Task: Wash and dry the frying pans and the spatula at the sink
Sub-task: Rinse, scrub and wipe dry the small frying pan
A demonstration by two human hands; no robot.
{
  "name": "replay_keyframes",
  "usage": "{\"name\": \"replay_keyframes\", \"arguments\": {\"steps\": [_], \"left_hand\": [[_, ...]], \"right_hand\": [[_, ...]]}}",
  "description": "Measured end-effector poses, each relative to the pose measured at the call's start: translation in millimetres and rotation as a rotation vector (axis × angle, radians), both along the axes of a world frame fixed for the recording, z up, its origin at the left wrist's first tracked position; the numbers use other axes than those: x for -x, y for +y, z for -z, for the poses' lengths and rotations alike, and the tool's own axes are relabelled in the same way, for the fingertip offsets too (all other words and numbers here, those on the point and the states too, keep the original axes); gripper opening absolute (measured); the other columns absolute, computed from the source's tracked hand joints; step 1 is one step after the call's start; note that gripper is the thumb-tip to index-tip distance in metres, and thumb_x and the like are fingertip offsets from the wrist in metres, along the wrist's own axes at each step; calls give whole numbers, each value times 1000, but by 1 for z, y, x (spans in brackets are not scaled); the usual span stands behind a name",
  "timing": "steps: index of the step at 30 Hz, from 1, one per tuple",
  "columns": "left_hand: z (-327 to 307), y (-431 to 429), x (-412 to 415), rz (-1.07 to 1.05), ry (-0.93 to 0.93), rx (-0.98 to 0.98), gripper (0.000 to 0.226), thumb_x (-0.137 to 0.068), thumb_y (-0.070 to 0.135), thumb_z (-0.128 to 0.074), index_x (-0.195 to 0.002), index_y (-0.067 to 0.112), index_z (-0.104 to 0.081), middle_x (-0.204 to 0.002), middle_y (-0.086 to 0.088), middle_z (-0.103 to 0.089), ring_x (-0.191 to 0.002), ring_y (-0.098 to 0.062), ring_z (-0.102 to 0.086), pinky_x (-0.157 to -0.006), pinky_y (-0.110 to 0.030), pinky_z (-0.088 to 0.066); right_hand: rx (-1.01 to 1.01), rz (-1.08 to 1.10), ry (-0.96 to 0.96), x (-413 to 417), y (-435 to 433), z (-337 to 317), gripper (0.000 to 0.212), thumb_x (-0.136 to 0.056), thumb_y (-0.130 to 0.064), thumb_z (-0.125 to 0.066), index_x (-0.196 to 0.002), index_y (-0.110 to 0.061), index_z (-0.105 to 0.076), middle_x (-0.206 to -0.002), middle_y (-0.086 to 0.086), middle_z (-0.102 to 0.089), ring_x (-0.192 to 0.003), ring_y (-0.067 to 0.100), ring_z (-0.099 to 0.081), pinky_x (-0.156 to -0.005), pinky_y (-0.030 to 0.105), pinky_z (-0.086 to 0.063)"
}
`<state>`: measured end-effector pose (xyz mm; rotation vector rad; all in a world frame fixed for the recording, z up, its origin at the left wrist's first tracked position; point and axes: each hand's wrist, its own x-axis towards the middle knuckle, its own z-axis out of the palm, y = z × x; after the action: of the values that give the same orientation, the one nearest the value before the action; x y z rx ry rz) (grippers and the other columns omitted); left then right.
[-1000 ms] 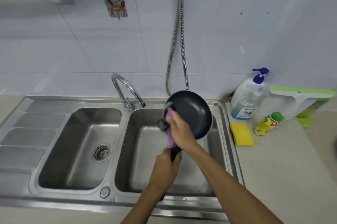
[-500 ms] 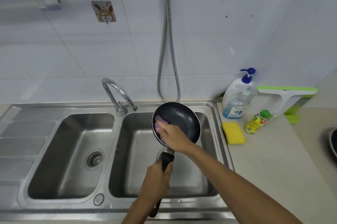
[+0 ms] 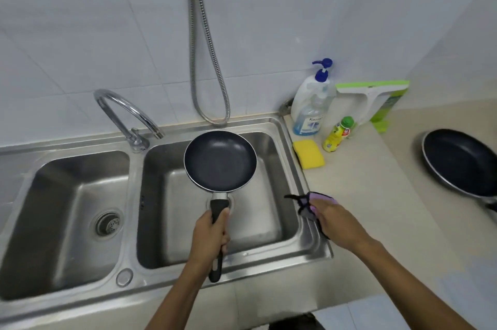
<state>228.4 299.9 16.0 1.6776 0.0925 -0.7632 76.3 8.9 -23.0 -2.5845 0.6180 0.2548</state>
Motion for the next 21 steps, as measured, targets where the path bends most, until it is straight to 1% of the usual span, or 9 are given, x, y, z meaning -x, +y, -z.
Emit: {"name": "replay_keyframes", "arguments": {"steps": [2, 4, 9, 11, 14, 16, 18, 20, 21], "left_hand": [[1, -9, 9, 7, 0, 44, 30, -100, 32, -61, -83, 9, -51, -63, -5, -45, -44, -15, -39, -38, -25, -37], [0, -19, 20, -2, 27, 91, 34, -102, 34, -57, -81, 8, -50, -62, -3, -46, -43, -14, -39, -38, -25, -38], [-7, -51, 47, -29, 115, 181, 37, -106, 33, -49, -83, 4, -57, -61, -9, -54, -47, -19, -49, -47, -32, -46], [-6, -69, 58, -51, 147, 223, 33, -104, 30, -54, -87, 4, -63, -72, -11, -69, -64, -25, -65, -67, -37, -55], [-6, -98, 81, 23, 238, 318, 32, -99, 31, -63, -101, 0, -67, -100, -19, -77, -96, -34, -73, -89, -47, -57], [-9, -120, 104, 116, 240, 325, 33, -96, 36, -66, -104, 4, -68, -98, -21, -74, -90, -34, -71, -76, -44, -59], [-11, -143, 129, 190, 228, 326, 28, -99, 34, -62, -108, 10, -71, -97, -15, -75, -86, -28, -69, -68, -37, -54], [-11, -169, 156, 222, 290, 373, 28, -101, 30, -59, -116, 11, -72, -113, -11, -76, -104, -22, -71, -88, -36, -53], [-8, -181, 169, 239, 332, 397, 29, -101, 29, -59, -120, 10, -71, -119, -9, -75, -113, -20, -69, -97, -35, -51]], "right_hand": [[174, 24, -78, 32, 11, 30, 48, -106, -29, -29, -134, -4, -59, -139, 14, -58, -126, 33, -57, -101, 48, -52], [289, -16, -27, 52, 26, 42, 60, -108, -35, -20, -141, 2, -52, -145, 21, -52, -133, 39, -51, -101, 50, -51], [215, 131, 95, 40, 47, 7, 62, -102, -51, -25, -155, -20, -36, -160, 14, -35, -145, 38, -36, -102, 58, -43], [81, 222, -89, 35, 62, -22, 50, -104, -45, -37, -151, -26, -41, -147, 11, -48, -133, 31, -48, -99, 47, -47], [-406, 384, -294, 35, 90, -72, 33, -104, -47, -43, -136, -42, -48, -118, -14, -64, -104, 4, -63, -90, 34, -55], [-593, 452, -335, 47, 99, -85, 28, -104, -47, -41, -132, -47, -44, -110, -20, -65, -85, 3, -70, -72, 29, -58], [-657, 533, -386, 65, 95, -80, 29, -105, -48, -37, -134, -49, -39, -120, -17, -63, -76, 10, -72, -58, 32, -58], [-587, 572, -408, 91, 75, -69, 31, -103, -54, -32, -133, -59, -35, -137, -19, -57, -105, 12, -70, -80, 34, -59], [-546, 571, -404, 106, 64, -61, 31, -102, -55, -31, -132, -62, -33, -143, -22, -52, -119, 10, -63, -93, 26, -53]]}}
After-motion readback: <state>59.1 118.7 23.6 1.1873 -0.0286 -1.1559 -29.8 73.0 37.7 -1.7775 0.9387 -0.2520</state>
